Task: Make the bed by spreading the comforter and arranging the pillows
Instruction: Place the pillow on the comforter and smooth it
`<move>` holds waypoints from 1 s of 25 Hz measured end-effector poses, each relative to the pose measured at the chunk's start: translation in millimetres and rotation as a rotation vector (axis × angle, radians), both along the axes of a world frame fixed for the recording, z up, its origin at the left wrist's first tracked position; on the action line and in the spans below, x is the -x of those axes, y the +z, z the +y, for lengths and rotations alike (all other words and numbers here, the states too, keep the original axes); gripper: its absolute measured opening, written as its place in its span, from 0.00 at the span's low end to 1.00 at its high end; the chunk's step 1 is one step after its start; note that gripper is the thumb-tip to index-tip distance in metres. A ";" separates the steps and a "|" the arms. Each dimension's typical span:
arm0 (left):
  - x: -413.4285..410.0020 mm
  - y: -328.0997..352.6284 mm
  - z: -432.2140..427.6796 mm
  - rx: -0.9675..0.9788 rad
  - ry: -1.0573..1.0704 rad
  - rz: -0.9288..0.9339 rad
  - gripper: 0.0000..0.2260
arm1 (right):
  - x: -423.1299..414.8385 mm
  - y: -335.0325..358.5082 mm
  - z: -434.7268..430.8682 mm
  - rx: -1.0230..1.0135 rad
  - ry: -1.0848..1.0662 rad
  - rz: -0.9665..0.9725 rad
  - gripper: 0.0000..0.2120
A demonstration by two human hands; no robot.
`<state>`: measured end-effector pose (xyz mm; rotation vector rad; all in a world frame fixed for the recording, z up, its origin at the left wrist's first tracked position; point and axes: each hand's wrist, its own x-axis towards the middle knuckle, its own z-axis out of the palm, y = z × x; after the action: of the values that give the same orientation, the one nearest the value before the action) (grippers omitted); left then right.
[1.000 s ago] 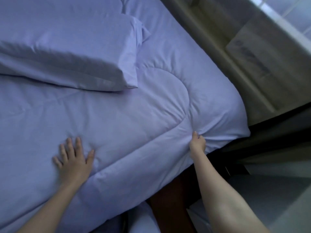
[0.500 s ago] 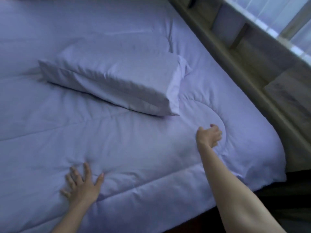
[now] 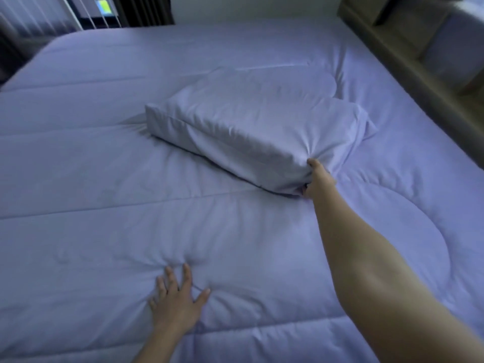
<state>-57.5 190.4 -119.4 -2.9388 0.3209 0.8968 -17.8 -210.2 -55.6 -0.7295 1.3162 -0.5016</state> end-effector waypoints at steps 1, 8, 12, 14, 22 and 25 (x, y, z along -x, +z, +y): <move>0.1 0.5 0.7 0.003 -0.003 0.007 0.37 | 2.5 4.0 -0.7 0.041 0.037 0.028 0.28; -21.0 40.9 -9.1 0.068 0.124 0.164 0.39 | 58.5 38.3 88.7 0.227 0.241 0.021 0.16; -63.3 100.9 -38.2 0.326 0.148 -0.076 0.36 | 168.9 35.0 160.3 0.204 0.234 -0.036 0.07; -89.9 125.1 -56.6 0.406 0.074 -0.208 0.34 | 236.3 33.0 163.8 0.216 0.238 0.007 0.15; -126.4 102.0 -97.7 0.359 0.060 -0.074 0.43 | 412.4 51.0 113.8 0.198 0.273 0.267 0.23; -118.0 89.6 -83.8 0.424 0.181 -0.143 0.38 | 407.0 54.3 87.4 0.348 0.207 0.322 0.45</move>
<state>60.5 106.6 -29.8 -3.4492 0.2692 0.7021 -424.8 -122.8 -1.3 -1.2634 1.4452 -0.4626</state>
